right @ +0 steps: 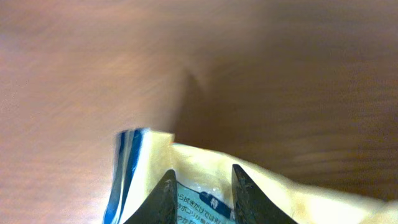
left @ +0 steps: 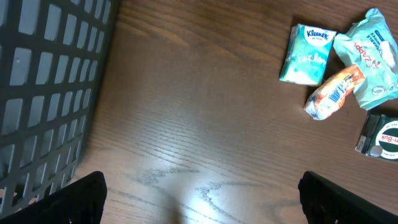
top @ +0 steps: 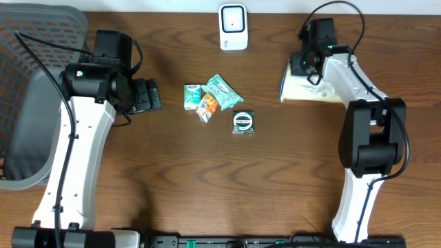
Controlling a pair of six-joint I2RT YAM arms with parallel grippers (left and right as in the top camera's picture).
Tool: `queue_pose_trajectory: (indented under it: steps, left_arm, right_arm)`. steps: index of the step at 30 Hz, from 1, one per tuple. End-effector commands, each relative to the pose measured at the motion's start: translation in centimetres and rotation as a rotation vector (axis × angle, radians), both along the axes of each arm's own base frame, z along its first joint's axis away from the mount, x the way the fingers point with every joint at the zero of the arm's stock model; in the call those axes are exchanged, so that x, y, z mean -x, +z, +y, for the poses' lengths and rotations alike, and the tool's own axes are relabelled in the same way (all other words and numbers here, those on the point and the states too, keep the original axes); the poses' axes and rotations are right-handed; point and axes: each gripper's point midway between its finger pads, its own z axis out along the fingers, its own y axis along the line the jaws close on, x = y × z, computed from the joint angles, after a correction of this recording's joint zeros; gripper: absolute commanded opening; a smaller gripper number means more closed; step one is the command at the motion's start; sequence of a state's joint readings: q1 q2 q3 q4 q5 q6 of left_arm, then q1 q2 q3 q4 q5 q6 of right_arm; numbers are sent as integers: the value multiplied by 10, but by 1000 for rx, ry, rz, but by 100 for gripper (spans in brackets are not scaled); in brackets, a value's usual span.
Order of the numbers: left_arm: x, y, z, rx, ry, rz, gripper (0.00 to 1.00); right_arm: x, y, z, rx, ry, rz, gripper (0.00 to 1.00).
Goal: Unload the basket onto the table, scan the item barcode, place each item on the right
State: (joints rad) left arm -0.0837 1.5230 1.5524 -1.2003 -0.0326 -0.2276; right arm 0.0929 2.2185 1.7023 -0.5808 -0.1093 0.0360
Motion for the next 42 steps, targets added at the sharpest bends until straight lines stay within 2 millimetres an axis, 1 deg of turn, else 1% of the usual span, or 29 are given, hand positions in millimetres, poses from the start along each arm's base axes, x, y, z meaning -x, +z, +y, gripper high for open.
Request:
queue_pose_trajectory:
  steps: [1, 4, 7, 9, 10, 12, 14, 16, 19, 21, 23, 24, 25, 28, 29, 32, 34, 36, 38, 39, 40, 41, 42]
  left_arm:
    - [1, -1, 3, -14, -5, 7, 98]
    - [1, -1, 3, -14, -5, 7, 98]
    - [1, -1, 3, -14, -5, 7, 98]
    - [1, -1, 3, -14, -5, 7, 98]
    - [1, -1, 3, -14, -5, 8, 98]
    - [1, -1, 3, -14, -5, 7, 98]
    - [1, -1, 3, -14, -5, 8, 98]
    - [1, -1, 3, -14, -5, 7, 98]
    - [1, -1, 3, -14, -5, 7, 98]
    - [1, -1, 3, -14, -5, 7, 98]
    - [1, -1, 3, -14, -5, 7, 98]
    - [1, -1, 3, -14, -5, 7, 98]
    - [1, -1, 3, -14, -5, 7, 98]
    - [1, -1, 3, -14, -5, 7, 98]
    - [1, -1, 3, -14, -5, 7, 98]
    - [1, -1, 3, -14, -5, 7, 98]
    - [1, -1, 3, -14, -5, 8, 98]
    - [1, -1, 3, -14, -5, 7, 98]
    - [1, -1, 3, -14, -5, 7, 98]
    - [1, -1, 3, -14, -5, 7, 98]
    - [1, -1, 3, -14, -5, 7, 98]
    - [1, -1, 3, -14, -5, 8, 98]
    - [1, -1, 3, -14, -5, 8, 98]
  right_arm:
    - [26, 14, 73, -258, 238, 50, 24]
    - [38, 21, 93, -308, 283, 76, 24]
    - [41, 34, 101, -306, 289, 61, 23]
    - [41, 57, 104, -307, 295, 19, 23]
    - [39, 69, 101, -294, 284, -7, 23]
    - [35, 89, 87, -232, 222, -54, 23]
    - [31, 108, 67, -142, 143, -105, 22]
    - [28, 133, 37, -2, 52, -176, 22]
    - [27, 143, 17, 88, -7, -205, 22]
    - [29, 139, 9, 129, -29, -189, 22]
    - [36, 127, -1, 184, -51, -139, 22]
    - [43, 113, -10, 231, -66, -84, 22]
    - [45, 107, -12, 242, -68, -64, 22]
    - [61, 73, -22, 272, -66, 73, 21]
    - [75, 48, -28, 291, -60, 176, 20]
    - [106, 6, -35, 325, -38, 373, 18]
    - [123, -17, -37, 344, -24, 479, 15]
    - [132, -32, -38, 353, -15, 538, 11]
    - [134, -36, -34, 345, -5, 554, 7]
    - [133, -33, -32, 339, -1, 547, 6]
    - [132, -28, -30, 339, 0, 535, 6]
    - [128, -15, -27, 336, 3, 508, 6]
    - [126, -7, -26, 333, 2, 492, 6]
